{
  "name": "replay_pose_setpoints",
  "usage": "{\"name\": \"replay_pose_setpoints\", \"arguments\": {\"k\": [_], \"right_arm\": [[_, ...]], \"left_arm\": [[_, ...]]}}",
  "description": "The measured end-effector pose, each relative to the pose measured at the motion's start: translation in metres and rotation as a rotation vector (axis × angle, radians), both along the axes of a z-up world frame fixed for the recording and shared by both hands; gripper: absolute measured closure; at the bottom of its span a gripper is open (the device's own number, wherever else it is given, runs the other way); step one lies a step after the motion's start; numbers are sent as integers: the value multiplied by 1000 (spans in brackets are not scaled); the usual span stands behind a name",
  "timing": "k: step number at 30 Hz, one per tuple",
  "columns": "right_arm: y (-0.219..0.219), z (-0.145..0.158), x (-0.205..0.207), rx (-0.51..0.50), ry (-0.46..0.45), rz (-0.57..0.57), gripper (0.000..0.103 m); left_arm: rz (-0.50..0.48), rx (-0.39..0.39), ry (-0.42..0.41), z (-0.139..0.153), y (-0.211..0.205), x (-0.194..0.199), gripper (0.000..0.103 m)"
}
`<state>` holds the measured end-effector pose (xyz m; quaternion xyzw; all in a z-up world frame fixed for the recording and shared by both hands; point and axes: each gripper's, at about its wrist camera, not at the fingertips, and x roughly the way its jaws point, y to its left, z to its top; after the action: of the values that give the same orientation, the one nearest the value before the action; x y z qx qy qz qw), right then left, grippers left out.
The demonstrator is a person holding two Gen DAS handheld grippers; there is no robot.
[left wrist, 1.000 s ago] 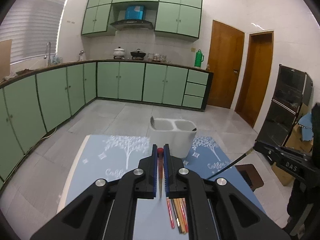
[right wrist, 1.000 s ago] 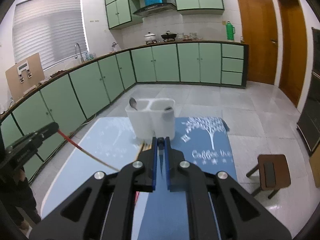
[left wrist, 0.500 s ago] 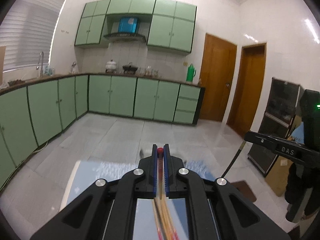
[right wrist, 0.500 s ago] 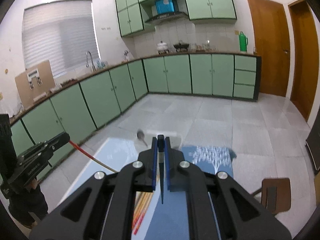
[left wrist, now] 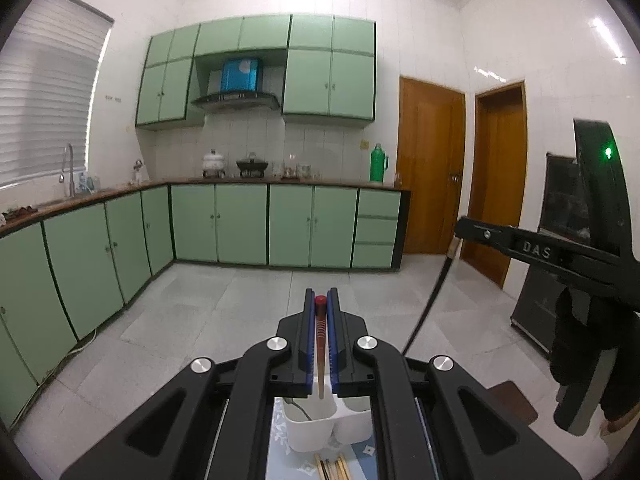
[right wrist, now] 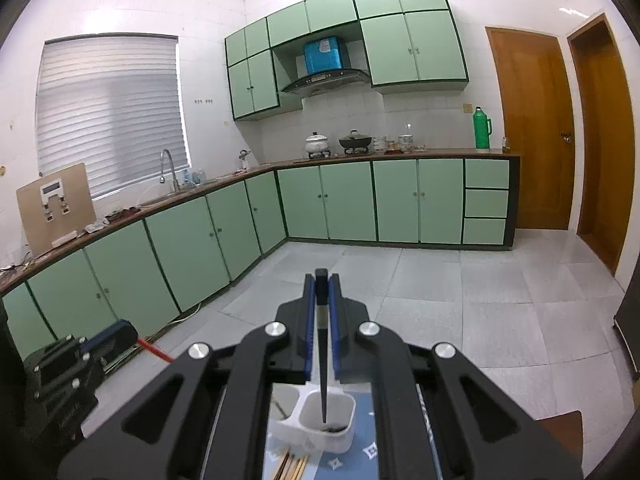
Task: Organize utensils
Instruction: 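Lift both chopsticks and lower them into the white holder, then open both grippers and withdraw from the holder, then move the right gripper down onto the remaining chopsticks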
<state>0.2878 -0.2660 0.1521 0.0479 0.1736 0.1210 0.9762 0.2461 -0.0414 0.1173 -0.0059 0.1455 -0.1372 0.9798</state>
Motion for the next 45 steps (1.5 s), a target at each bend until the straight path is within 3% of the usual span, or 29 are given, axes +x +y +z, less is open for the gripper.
{"name": "replay_pose_setpoints", "arguments": {"k": [6, 14, 16, 20, 21, 24, 31, 38, 45], "right_arm": [[7, -51, 41, -16, 84, -9, 97], [12, -101, 42, -21, 169, 15, 91], [7, -103, 32, 11, 164, 17, 80], [-4, -101, 4, 26, 136, -14, 68], [-8, -102, -3, 32, 136, -21, 59], [-17, -112, -38, 56, 130, -28, 49], [-14, -175, -119, 44, 159, -104, 15], [20, -259, -170, 27, 307, -140, 12], [52, -300, -189, -19, 393, -126, 13]], "left_arm": [[-2, 25, 88, -39, -8, 36, 97], [-9, 15, 144, -67, -3, 47, 95], [-9, 8, 146, -67, 0, 43, 90], [12, 12, 137, -69, 10, 21, 69], [22, 7, 134, -71, 14, 12, 65], [46, 3, 133, -85, 24, -20, 60], [125, -15, 240, -163, 44, -80, 40], [179, 5, 407, -240, 57, -113, 35], [213, 25, 454, -271, 65, -126, 35]]}}
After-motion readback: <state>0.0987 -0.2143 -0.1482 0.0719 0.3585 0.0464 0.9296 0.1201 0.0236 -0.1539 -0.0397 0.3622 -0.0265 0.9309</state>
